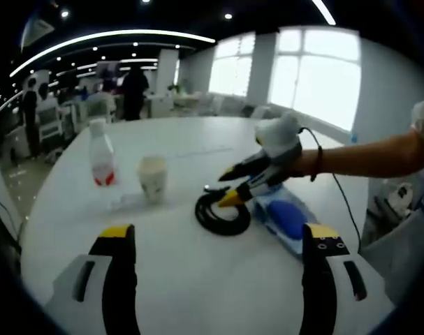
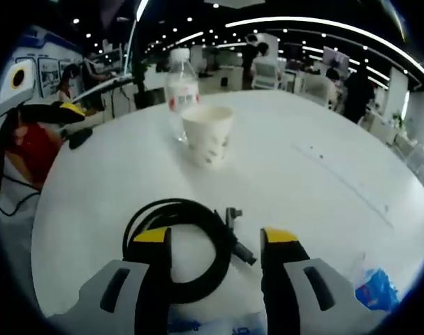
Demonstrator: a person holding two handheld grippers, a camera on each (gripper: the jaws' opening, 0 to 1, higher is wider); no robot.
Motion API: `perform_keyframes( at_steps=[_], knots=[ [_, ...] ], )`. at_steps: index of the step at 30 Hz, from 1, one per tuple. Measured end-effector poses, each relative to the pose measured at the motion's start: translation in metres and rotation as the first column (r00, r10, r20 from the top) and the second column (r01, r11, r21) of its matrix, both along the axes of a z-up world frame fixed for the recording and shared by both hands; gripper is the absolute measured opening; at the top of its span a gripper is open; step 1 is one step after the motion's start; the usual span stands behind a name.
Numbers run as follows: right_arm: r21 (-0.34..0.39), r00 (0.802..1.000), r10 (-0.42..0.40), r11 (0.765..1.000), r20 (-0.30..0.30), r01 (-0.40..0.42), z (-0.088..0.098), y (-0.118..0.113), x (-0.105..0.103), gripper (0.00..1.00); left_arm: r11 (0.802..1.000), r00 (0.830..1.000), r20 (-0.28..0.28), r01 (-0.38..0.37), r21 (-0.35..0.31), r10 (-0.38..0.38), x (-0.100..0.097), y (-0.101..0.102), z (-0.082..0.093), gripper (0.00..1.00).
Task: Arrange the tabletop items into an orderly group along one side of the table until the central work area is clear of visible clutter.
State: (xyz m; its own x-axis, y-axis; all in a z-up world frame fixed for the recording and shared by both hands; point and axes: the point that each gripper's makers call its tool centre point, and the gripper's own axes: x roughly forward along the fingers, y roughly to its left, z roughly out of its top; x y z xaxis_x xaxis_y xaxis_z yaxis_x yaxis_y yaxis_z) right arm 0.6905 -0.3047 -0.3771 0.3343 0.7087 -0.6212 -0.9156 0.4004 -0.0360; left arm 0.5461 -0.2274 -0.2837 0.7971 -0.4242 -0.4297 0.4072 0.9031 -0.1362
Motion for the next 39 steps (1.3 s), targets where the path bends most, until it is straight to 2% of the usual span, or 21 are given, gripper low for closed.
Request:
perform_keyframes(
  at_steps=[4, 8, 21, 23, 24, 25, 31, 36, 39],
  knots=[
    [-0.013, 1.000, 0.027, 1.000, -0.010, -0.027, -0.005, 0.005, -0.002, 0.42, 1.000, 1.000, -0.011, 0.008, 0.006, -0.008, 0.000, -0.001, -0.002, 0.95],
    [-0.057, 0.999, 0.042, 0.998, 0.010, -0.042, -0.011, 0.005, 0.000, 0.38, 1.000, 1.000, -0.009, 0.004, -0.003, -0.004, 0.001, 0.000, -0.001, 0.94],
    [-0.112, 0.999, 0.019, 0.994, 0.041, -0.014, -0.016, 0.003, 0.014, 0.23, 1.000, 1.000, -0.012, -0.010, -0.010, 0.010, 0.003, 0.005, 0.000, 0.91],
    [-0.134, 0.998, 0.026, 0.991, 0.050, -0.019, -0.018, 0.002, 0.015, 0.20, 1.000, 1.000, -0.016, -0.016, -0.011, 0.015, 0.002, 0.006, 0.000, 0.89],
    [-0.173, 0.997, 0.046, 0.984, 0.059, -0.035, -0.020, -0.001, 0.014, 0.18, 1.000, 1.000, -0.018, -0.015, -0.009, 0.015, 0.001, 0.006, 0.001, 0.89],
    [-0.154, 0.998, 0.042, 0.987, 0.048, -0.034, -0.020, 0.002, 0.011, 0.17, 1.000, 1.000, -0.016, -0.015, -0.009, 0.015, 0.001, 0.006, 0.001, 0.89],
    [-0.178, 0.998, 0.047, 0.983, 0.034, -0.041, -0.022, 0.001, 0.012, 0.13, 1.000, 1.000, -0.016, -0.020, -0.019, 0.020, 0.001, 0.007, 0.002, 0.89],
    [-0.147, 0.999, -0.009, 0.989, -0.037, 0.003, -0.020, -0.002, 0.010, 0.11, 0.999, 1.000, -0.019, -0.024, -0.021, 0.023, 0.001, 0.007, 0.001, 0.88],
    [-0.119, 0.997, -0.023, 0.993, -0.071, 0.014, -0.013, -0.003, 0.004, 0.10, 0.999, 1.000, -0.015, -0.022, -0.023, 0.022, 0.002, 0.007, 0.002, 0.88]
  ],
)
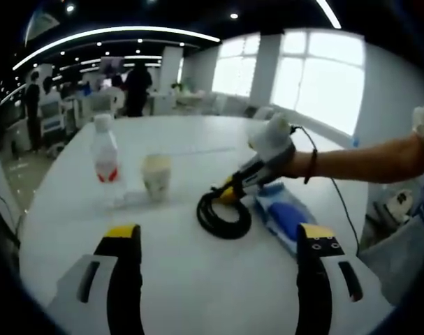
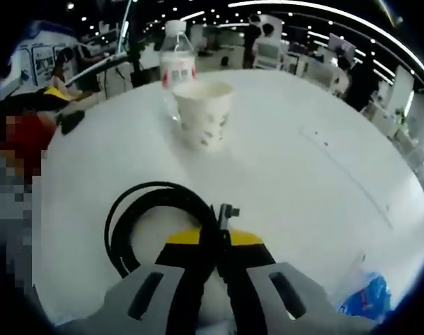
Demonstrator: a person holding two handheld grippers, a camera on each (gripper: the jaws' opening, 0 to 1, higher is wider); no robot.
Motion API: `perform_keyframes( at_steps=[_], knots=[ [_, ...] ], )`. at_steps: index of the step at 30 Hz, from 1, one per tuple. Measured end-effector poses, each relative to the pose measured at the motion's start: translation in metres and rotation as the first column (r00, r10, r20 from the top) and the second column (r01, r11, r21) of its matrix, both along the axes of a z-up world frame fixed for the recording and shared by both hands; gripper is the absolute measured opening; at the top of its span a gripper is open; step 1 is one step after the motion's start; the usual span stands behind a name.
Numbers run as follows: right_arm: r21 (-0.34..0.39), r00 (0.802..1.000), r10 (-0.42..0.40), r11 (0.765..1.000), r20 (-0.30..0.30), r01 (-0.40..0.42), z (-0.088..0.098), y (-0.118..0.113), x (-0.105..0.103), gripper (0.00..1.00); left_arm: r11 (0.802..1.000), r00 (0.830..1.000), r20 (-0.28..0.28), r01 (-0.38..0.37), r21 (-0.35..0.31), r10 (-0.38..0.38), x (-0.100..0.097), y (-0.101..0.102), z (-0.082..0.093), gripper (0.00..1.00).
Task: Arrange the tabletop items into an orderly group along one side of the table until the central work area is clear of visible clutter.
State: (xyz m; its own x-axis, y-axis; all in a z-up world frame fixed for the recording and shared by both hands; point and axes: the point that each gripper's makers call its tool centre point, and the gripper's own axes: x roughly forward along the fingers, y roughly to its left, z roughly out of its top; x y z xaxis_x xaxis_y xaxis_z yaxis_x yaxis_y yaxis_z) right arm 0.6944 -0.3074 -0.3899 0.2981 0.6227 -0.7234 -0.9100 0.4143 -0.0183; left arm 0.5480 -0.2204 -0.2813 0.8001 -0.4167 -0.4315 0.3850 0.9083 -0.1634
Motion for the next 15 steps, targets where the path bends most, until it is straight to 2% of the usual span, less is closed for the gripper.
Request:
perform_keyframes(
  at_steps=[7, 15],
  knots=[
    [0.068, 0.999, -0.044, 0.997, -0.028, 0.046, 0.025, -0.004, -0.006, 0.09, 1.000, 1.000, 0.006, 0.014, 0.001, -0.014, 0.000, -0.004, 0.002, 0.88],
    [0.101, 0.994, -0.107, 0.989, -0.027, 0.109, 0.053, -0.029, -0.011, 0.09, 1.000, 0.999, 0.020, 0.031, 0.000, -0.031, -0.001, -0.008, 0.006, 0.88]
  ],
)
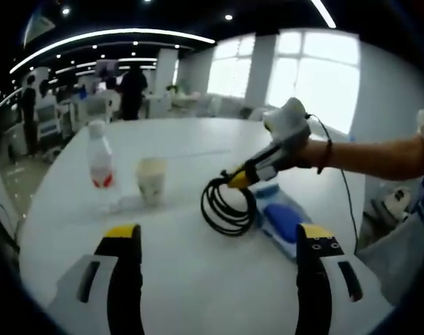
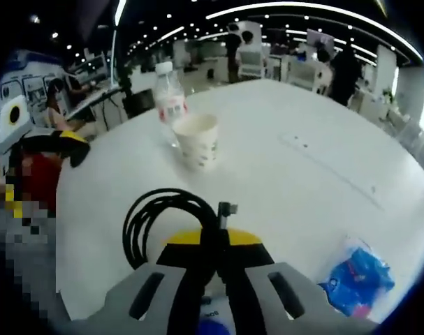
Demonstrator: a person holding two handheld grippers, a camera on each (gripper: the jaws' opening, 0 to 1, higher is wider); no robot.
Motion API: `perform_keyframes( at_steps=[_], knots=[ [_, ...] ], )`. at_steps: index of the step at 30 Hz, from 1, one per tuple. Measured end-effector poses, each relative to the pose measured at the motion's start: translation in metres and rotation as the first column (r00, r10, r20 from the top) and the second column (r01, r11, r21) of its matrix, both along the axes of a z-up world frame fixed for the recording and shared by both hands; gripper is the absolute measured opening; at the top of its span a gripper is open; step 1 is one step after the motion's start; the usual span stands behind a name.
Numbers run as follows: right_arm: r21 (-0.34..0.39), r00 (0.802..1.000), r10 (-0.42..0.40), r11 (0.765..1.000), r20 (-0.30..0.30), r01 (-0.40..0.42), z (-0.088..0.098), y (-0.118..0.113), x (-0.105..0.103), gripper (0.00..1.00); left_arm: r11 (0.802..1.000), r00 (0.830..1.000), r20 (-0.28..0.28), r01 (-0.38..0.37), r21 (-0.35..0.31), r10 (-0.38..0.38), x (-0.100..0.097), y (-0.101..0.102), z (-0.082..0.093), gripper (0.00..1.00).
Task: Arrange the tabletop items into an orderly group along one side of the table until the central work area is clear of visible clutter.
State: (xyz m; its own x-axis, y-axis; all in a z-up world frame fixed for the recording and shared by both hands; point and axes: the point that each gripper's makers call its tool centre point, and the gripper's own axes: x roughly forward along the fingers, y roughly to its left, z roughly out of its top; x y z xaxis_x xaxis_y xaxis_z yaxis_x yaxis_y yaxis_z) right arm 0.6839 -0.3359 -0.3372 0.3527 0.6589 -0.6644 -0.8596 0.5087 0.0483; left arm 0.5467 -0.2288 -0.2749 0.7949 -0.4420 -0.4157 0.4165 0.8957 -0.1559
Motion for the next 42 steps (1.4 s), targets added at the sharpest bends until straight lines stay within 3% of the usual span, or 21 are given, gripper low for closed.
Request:
perform_keyframes(
  at_steps=[12, 27, 32, 42],
  knots=[
    [0.001, 0.991, -0.136, 0.991, 0.015, 0.136, 0.034, -0.066, -0.012, 0.09, 0.999, 0.999, 0.013, 0.048, 0.004, -0.048, -0.003, -0.015, 0.006, 0.88],
    [-0.012, 0.961, -0.273, 0.962, 0.038, 0.273, 0.054, -0.141, -0.029, 0.09, 0.994, 0.994, -0.003, 0.109, 0.029, -0.109, -0.009, -0.032, -0.001, 0.87],
    [-0.026, 0.949, -0.313, 0.949, 0.036, 0.314, 0.052, -0.162, -0.031, 0.09, 0.993, 0.993, -0.003, 0.116, 0.031, -0.115, -0.010, -0.032, -0.001, 0.87],
    [-0.083, 0.905, -0.424, 0.902, 0.028, 0.425, 0.038, -0.200, -0.026, 0.09, 0.993, 0.994, -0.003, 0.111, 0.029, -0.111, -0.009, -0.030, -0.001, 0.87]
  ],
)
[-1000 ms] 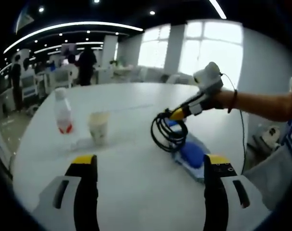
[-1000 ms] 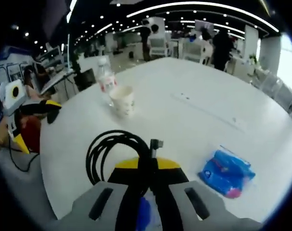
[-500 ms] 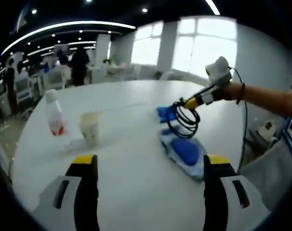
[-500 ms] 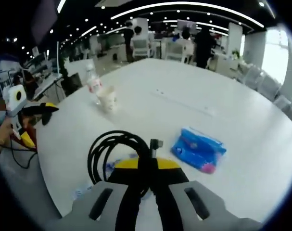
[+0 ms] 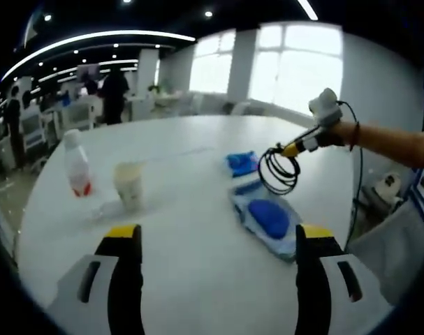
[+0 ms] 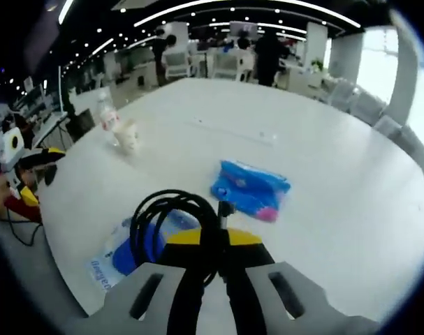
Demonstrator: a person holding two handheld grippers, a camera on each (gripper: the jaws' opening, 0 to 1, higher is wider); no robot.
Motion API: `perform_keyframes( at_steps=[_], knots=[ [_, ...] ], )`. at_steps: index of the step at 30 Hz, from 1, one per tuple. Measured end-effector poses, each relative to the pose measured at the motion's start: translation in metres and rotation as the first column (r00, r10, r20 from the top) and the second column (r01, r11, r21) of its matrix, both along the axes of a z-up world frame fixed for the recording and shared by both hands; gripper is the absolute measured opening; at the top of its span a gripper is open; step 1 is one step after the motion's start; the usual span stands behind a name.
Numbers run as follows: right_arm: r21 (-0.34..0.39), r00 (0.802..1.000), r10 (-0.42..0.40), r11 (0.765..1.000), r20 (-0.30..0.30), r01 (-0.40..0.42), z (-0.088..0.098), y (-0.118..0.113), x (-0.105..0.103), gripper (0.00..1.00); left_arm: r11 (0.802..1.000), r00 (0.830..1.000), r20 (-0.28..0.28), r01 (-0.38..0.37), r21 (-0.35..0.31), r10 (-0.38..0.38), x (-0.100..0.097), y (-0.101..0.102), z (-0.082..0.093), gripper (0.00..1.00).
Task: Arrange the tabletop items into an orderly group along one side of the table until the central work area is clear of visible clutter.
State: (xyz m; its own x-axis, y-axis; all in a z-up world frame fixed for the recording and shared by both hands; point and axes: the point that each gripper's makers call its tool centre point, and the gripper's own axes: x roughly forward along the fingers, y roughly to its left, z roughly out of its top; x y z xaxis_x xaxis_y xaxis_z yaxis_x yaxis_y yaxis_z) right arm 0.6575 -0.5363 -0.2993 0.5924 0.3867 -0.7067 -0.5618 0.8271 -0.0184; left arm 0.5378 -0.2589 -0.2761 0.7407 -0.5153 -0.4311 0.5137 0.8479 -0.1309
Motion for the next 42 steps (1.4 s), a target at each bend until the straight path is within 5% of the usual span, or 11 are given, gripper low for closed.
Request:
perform_keyframes(
  at_steps=[9, 19, 24, 42],
  knots=[
    [-0.094, 1.000, 0.013, 0.995, -0.028, -0.015, -0.017, -0.013, 0.006, 0.09, 1.000, 1.000, -0.010, 0.010, 0.007, -0.010, 0.000, -0.001, -0.003, 0.86],
    [-0.133, 0.992, -0.078, 0.989, -0.095, 0.065, -0.036, -0.039, 0.016, 0.10, 1.000, 1.000, -0.007, 0.007, 0.000, -0.007, 0.001, -0.001, -0.001, 0.85],
    [-0.223, 0.989, -0.086, 0.973, -0.117, 0.058, -0.052, -0.051, 0.018, 0.10, 1.000, 1.000, -0.011, 0.010, 0.009, -0.010, 0.001, -0.002, -0.003, 0.85],
    [-0.312, 0.982, -0.060, 0.950, -0.176, 0.002, -0.085, -0.049, 0.020, 0.13, 1.000, 1.000, -0.020, -0.009, 0.016, 0.009, 0.001, 0.005, -0.006, 0.85]
  ],
)
